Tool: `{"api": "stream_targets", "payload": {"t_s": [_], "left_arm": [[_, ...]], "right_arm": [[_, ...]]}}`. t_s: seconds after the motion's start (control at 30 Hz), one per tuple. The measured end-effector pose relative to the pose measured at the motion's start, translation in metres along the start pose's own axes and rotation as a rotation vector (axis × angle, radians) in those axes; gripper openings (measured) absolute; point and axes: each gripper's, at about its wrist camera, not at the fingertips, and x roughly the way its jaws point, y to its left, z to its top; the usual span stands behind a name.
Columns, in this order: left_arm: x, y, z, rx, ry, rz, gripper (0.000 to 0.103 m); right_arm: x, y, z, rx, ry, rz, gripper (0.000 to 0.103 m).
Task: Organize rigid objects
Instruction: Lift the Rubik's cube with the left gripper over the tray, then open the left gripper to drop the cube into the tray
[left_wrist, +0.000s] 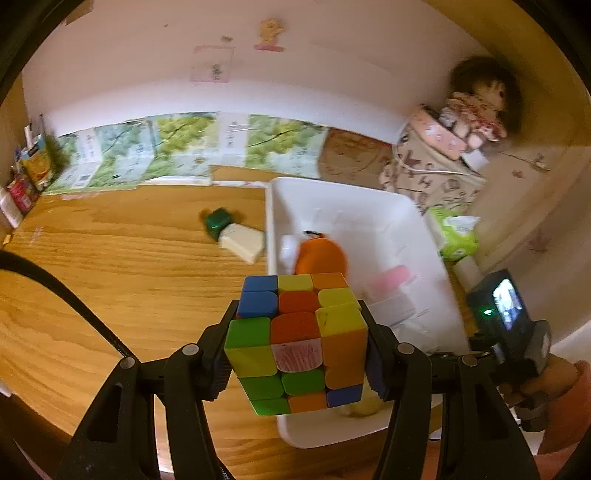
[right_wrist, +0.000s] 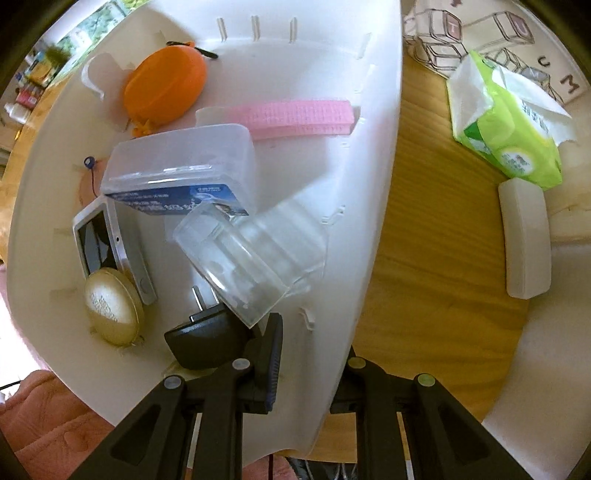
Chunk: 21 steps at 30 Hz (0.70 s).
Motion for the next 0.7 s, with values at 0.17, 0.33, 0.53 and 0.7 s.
{"api": "stream_targets", "payload": {"t_s": [0.17,0.33,0.53,0.7], "left_arm": [[0.008,-0.025,-0.003,0.023,-0.017,-0.042,0.061],[0.021,-0.047,-0.006,0.023,0.001,-0.077,0.061],[0.030,-0.065,-0.008,0.045,0.018,-0.101,0.062],[0.035,-0.070,-0.007,0.041,0.022,-0.101,0.062]], "right_arm": [[0.004,0.012,-0.007,-0.050,-0.005,-0.014,0.018],[0.004,0.023,-0.012,-0.103,-0.011,-0.018,0.018],[0.009,0.038,-0.014,-0.132,-0.009,-0.014,0.018],[0.015,0.035,-0.011,-0.152,-0.001,-0.016,0.018]]}}
